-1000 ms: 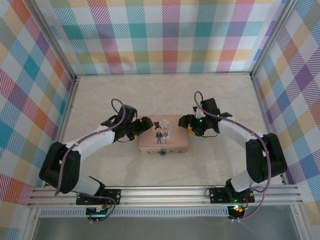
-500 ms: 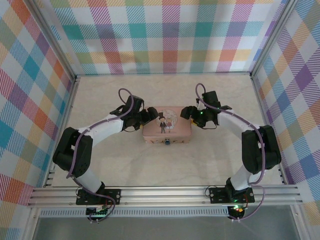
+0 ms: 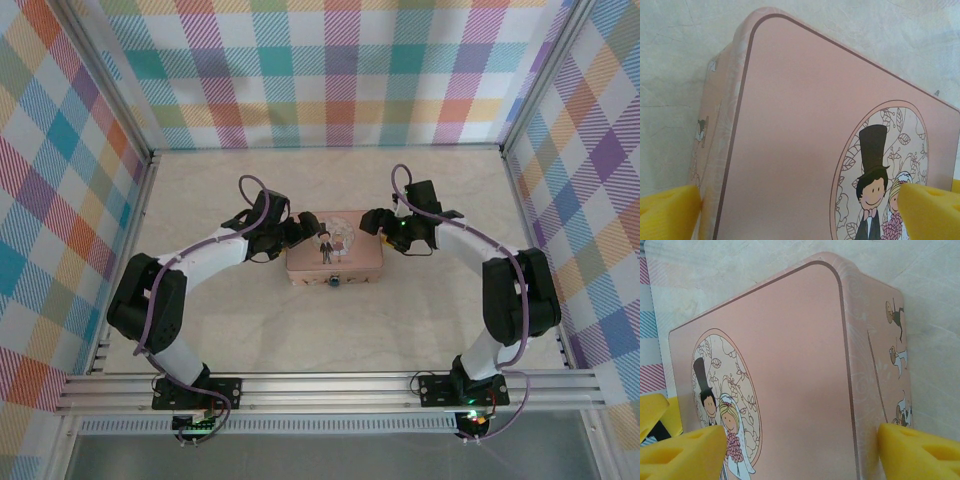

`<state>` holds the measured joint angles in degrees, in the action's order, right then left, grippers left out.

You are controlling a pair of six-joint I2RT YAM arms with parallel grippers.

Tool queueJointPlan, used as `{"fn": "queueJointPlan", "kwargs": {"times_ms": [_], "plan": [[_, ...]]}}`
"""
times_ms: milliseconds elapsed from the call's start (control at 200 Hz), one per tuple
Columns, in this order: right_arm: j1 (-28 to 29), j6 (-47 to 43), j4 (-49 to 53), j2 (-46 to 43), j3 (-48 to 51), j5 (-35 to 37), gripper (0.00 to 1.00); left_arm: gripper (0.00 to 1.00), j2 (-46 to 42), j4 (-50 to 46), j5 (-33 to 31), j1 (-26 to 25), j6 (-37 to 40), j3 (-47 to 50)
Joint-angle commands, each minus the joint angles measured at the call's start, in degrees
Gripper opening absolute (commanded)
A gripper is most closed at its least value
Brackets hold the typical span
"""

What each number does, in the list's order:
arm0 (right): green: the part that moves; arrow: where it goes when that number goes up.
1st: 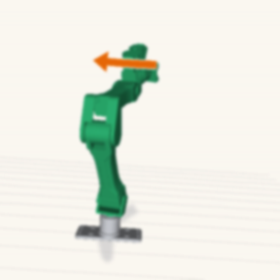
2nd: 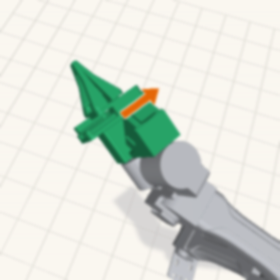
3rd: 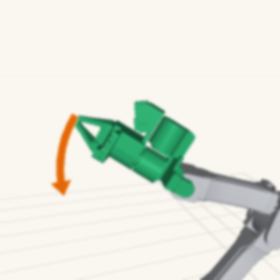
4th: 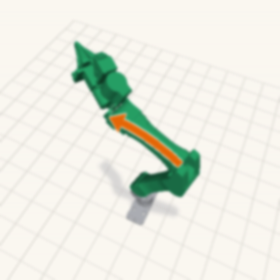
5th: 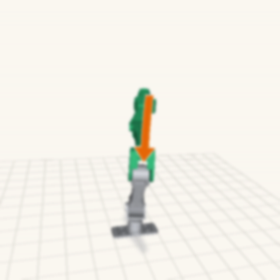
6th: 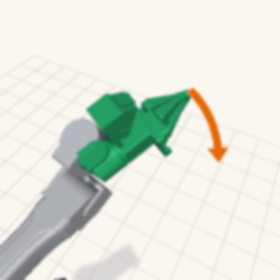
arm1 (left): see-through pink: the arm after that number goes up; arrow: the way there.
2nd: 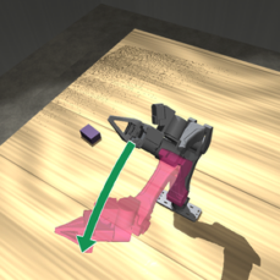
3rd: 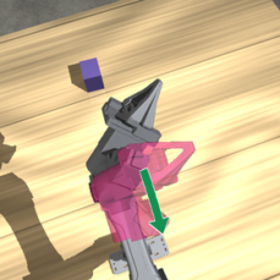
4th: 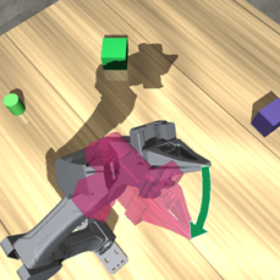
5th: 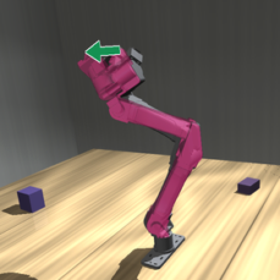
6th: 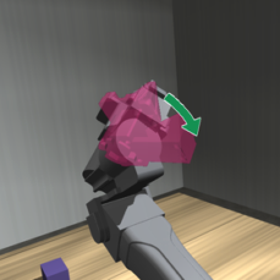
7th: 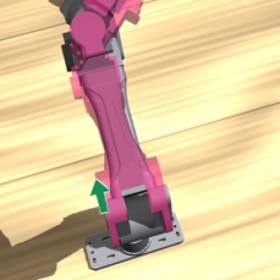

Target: Unlock a padlock with a key

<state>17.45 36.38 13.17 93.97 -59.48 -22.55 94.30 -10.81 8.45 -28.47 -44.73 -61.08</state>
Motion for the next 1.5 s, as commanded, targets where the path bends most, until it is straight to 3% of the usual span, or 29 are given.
{"fn": "queueJointPlan", "kwargs": {"times_ms": [0,220,455,690,1115,1495], "plan": [[-0.2,-1.0,2.3,-2.7,0.3,-0.7,0.81,1.0,-3.6,-1.4,-0.9,-0.2,1.3,-1.5],[-2.8,-2.5,8.8,-7.3,-0.2,6.7,0.81,1.0,-7.8,-7.7,-5.4,0.6,3.2,-0.5],[-5.1,-2.5,19.5,-5.7,-7.3,23.7,0.77,1.0,-12.2,-13.0,-7.6,-2.2,5.1,-0.1],[-10.2,-2.5,25.9,3.9,-18.1,27.2,0.52,0.96,-13.5,-16.2,-9.9,-7.7,5.5,-0.6],[-10.4,-4.1,34.8,22.7,-37.2,32.8,0.47,0.86,-10.0,-23.2,-16.7,-15.9,8.1,-10.0],[-10.3,-4.7,40.2,32.9,-48.1,31.6,0.48,0.87,-7.0,-23.6,-15.7,-17.1,8.7,-12.6]]}}
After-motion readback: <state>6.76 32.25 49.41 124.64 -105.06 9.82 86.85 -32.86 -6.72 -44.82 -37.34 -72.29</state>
